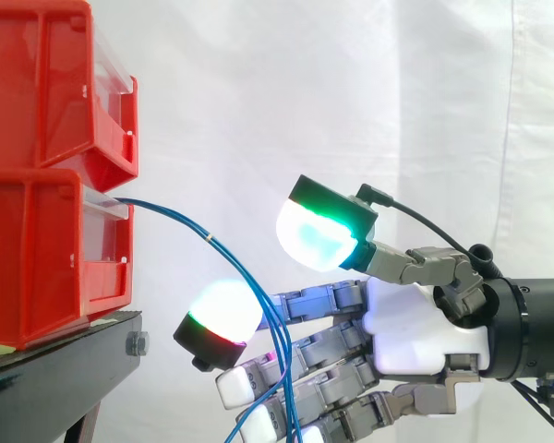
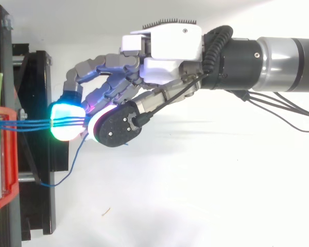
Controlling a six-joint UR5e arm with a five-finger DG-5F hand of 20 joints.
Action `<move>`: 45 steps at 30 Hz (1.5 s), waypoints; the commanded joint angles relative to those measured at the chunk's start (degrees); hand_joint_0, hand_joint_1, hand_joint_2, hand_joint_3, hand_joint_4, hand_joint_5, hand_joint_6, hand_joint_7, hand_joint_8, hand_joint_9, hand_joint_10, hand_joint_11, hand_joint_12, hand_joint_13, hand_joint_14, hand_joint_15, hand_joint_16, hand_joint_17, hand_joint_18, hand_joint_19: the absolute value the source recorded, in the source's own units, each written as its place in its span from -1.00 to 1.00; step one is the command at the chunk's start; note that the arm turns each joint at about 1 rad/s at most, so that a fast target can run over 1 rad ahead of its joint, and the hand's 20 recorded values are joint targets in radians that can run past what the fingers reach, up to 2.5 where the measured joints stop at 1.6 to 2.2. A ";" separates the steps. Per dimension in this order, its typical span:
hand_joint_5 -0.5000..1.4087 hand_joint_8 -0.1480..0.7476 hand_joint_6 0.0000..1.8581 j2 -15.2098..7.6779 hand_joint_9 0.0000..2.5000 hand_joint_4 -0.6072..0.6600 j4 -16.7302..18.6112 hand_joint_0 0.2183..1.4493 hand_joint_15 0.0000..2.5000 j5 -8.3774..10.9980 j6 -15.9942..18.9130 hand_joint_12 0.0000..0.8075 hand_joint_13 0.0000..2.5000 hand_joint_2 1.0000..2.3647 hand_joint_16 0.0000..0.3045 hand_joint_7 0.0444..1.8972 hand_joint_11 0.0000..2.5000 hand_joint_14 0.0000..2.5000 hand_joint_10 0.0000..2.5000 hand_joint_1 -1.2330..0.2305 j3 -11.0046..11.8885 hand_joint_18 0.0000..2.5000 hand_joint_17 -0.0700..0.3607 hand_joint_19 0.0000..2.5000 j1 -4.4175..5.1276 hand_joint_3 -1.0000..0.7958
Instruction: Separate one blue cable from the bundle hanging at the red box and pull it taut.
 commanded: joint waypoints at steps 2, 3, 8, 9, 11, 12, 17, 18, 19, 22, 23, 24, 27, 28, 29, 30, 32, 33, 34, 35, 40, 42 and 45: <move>-0.64 0.03 -0.46 0.00 -0.44 0.33 0.13 -0.43 -0.73 0.00 -0.28 -0.12 -0.38 -1.00 -0.69 0.12 -0.64 -0.99 -0.99 -0.13 0.27 -0.33 -0.18 -0.63 -0.11 -0.39; -0.64 0.03 -0.46 0.00 -0.44 0.33 0.04 -0.43 -0.73 0.00 -0.46 -0.12 -0.38 -0.99 -0.69 0.12 -0.63 -0.99 -0.99 -0.13 0.44 -0.33 -0.18 -0.63 -0.11 -0.40; -0.63 0.02 -0.46 0.00 -0.43 0.33 -0.22 -0.42 -0.73 0.09 -0.63 -0.12 -0.37 -0.99 -0.69 0.14 -0.63 -0.99 -0.99 -0.13 0.70 -0.33 -0.18 -0.63 0.07 -0.37; -0.63 0.03 -0.46 0.00 -0.43 0.33 -0.22 -0.41 -0.73 0.09 -0.63 -0.12 -0.37 -0.99 -0.69 0.16 -0.63 -0.99 -0.99 -0.14 0.79 -0.33 -0.18 -0.63 0.16 -0.36; -0.63 0.02 -0.46 0.00 -0.43 0.32 -0.22 -0.39 -0.73 0.09 -0.63 -0.12 -0.36 -0.99 -0.69 0.16 -0.63 -0.99 -0.99 -0.16 0.79 -0.33 -0.19 -0.63 0.25 -0.34; -0.63 0.02 -0.46 0.00 -0.43 0.32 -0.22 -0.39 -0.73 0.09 -0.63 -0.12 -0.36 -0.99 -0.69 0.17 -0.62 -0.99 -0.99 -0.16 0.79 -0.33 -0.19 -0.63 0.25 -0.34; -0.62 0.02 -0.46 0.00 -0.42 0.31 -0.05 -0.35 -0.72 0.09 -0.54 -0.13 -0.35 -0.98 -0.70 0.24 -0.62 -0.99 -0.98 -0.18 0.97 -0.32 -0.19 -0.62 0.25 -0.28; -0.62 0.03 -0.46 0.00 -0.42 0.31 -0.22 -0.35 -0.73 0.00 -0.46 -0.12 -0.35 -0.98 -0.70 0.25 -0.62 -0.99 -0.99 -0.18 1.14 -0.32 -0.19 -0.63 0.25 -0.27; -0.61 0.03 -0.46 0.00 -0.42 0.31 -0.22 -0.34 -0.72 0.00 -0.46 -0.13 -0.35 -0.98 -0.70 0.28 -0.62 -0.99 -0.99 -0.18 1.41 -0.32 -0.19 -0.63 0.16 -0.26; -0.61 0.02 -0.46 0.00 -0.42 0.28 -0.22 -0.33 -0.72 -0.18 -0.63 -0.13 -0.35 -0.98 -0.70 0.36 -0.61 -0.99 -0.99 -0.18 2.20 -0.31 -0.20 -0.62 -0.02 -0.22; -0.61 0.03 -0.46 0.00 -0.42 0.28 -0.31 -0.33 -0.72 -0.44 -0.63 -0.13 -0.35 -0.98 -0.70 0.38 -0.61 -0.99 -0.98 -0.19 2.55 -0.31 -0.19 -0.62 -0.02 -0.21; -0.61 0.03 -0.46 0.00 -0.41 0.28 -0.40 -0.33 -0.72 -0.53 -0.81 -0.13 -0.35 -0.98 -0.70 0.39 -0.62 -0.99 -0.99 -0.19 2.73 -0.31 -0.20 -0.62 -0.02 -0.21; -0.61 0.03 -0.46 0.09 -0.41 0.27 -0.75 -0.32 -0.72 -0.79 -1.33 -0.13 -0.34 -0.98 -0.70 0.49 -0.60 -0.99 -0.98 -0.20 3.08 -0.30 -0.19 -0.62 -0.11 -0.20; -0.61 0.03 -0.46 0.53 -0.41 0.27 -1.19 -0.32 -0.72 -0.79 -1.86 -0.13 -0.34 -0.98 -0.70 0.52 -0.60 -0.99 -0.99 -0.20 3.17 -0.30 -0.19 -0.63 -0.02 -0.20; -0.61 0.04 -0.46 0.79 -0.41 0.26 -1.54 -0.32 -0.71 -0.79 -2.48 -0.13 -0.33 -0.98 -0.70 0.56 -0.60 -0.99 -0.99 -0.21 3.08 -0.30 -0.19 -0.63 -0.02 -0.20; -0.61 0.03 -0.44 1.32 -0.41 0.25 -2.24 -0.32 -0.71 -0.79 -3.62 -0.13 -0.33 -0.98 -0.70 0.55 -0.59 -0.99 -0.99 -0.21 3.17 -0.30 -0.19 -0.63 -0.11 -0.21; -0.62 0.03 -0.41 1.49 -0.40 0.25 -2.51 -0.33 -0.71 -0.70 -4.23 -0.13 -0.33 -0.98 -0.70 0.52 -0.58 -0.99 -0.99 -0.22 3.17 -0.30 -0.19 -0.62 -0.11 -0.22; -0.62 0.03 -0.39 1.67 -0.40 0.25 -3.39 -0.33 -0.70 -0.62 -4.67 -0.13 -0.33 -0.98 -0.70 0.50 -0.58 -0.99 -0.98 -0.22 3.17 -0.29 -0.19 -0.62 -0.11 -0.23; -0.63 0.04 -0.37 1.67 -0.40 0.25 -3.74 -0.35 -0.70 -0.62 -4.85 -0.12 -0.32 -0.98 -0.70 0.48 -0.57 -0.99 -0.98 -0.22 3.17 -0.29 -0.19 -0.62 -0.11 -0.25; -0.63 0.04 -0.36 1.58 -0.39 0.24 -4.27 -0.36 -0.70 -0.62 -4.94 -0.12 -0.32 -0.98 -0.70 0.46 -0.57 -0.99 -0.98 -0.21 3.08 -0.29 -0.19 -0.62 -0.11 -0.27; -0.62 0.05 -0.37 2.11 -0.37 0.25 -6.46 -0.43 -0.69 -0.53 -5.20 -0.12 -0.31 -1.00 -0.69 0.47 -0.56 -0.99 -0.98 -0.09 3.34 -0.28 -0.19 -0.60 -0.02 -0.41; -0.61 0.06 -0.38 2.11 -0.36 0.26 -6.46 -0.44 -0.69 -0.53 -5.29 -0.11 -0.30 -1.00 -0.69 0.47 -0.57 -0.99 -0.98 -0.03 3.34 -0.27 -0.18 -0.61 -0.02 -0.44; -0.61 0.07 -0.38 2.11 -0.36 0.27 -6.46 -0.44 -0.69 -0.53 -5.38 -0.12 -0.30 -1.00 -0.69 0.49 -0.56 -0.99 -0.98 -0.01 3.34 -0.27 -0.18 -0.61 -0.02 -0.44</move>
